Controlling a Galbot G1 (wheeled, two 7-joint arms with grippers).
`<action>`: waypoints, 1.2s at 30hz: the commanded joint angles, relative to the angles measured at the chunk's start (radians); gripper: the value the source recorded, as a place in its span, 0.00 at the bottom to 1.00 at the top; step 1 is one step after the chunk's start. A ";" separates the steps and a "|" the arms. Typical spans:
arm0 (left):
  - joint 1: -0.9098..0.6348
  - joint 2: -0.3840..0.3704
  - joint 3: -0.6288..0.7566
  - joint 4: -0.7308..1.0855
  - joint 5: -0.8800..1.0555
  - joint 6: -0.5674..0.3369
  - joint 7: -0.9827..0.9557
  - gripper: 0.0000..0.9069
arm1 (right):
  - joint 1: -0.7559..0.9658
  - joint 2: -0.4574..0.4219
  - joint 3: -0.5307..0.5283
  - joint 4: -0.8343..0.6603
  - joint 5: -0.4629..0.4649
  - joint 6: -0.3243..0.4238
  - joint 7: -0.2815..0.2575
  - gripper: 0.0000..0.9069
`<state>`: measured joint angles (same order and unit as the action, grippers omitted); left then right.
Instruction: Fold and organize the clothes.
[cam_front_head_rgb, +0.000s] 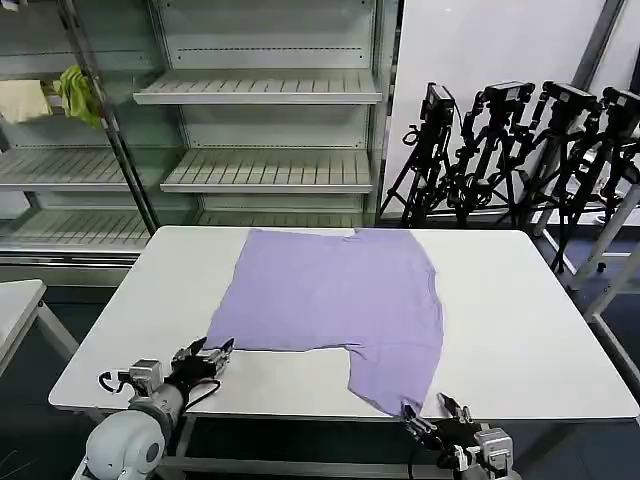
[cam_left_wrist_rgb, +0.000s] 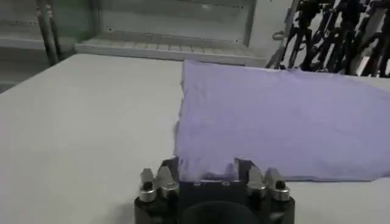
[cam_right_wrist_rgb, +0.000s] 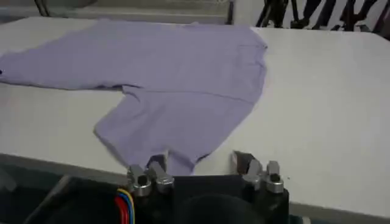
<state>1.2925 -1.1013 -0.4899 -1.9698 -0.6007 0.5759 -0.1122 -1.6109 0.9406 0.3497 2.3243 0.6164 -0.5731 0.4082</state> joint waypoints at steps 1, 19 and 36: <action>0.005 0.000 -0.002 -0.001 0.011 0.000 0.003 0.01 | -0.005 0.000 -0.001 -0.003 -0.005 -0.001 -0.003 0.16; 0.012 0.002 0.000 -0.004 0.045 -0.004 0.032 0.01 | -0.036 0.003 0.020 0.001 -0.037 0.006 -0.015 0.00; 0.135 0.013 -0.031 -0.143 0.049 -0.001 0.025 0.01 | -0.158 -0.050 0.108 0.109 -0.026 0.009 -0.020 0.00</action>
<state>1.3445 -1.0904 -0.5078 -2.0187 -0.5542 0.5716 -0.0832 -1.7089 0.9108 0.4171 2.3825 0.5927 -0.5687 0.3876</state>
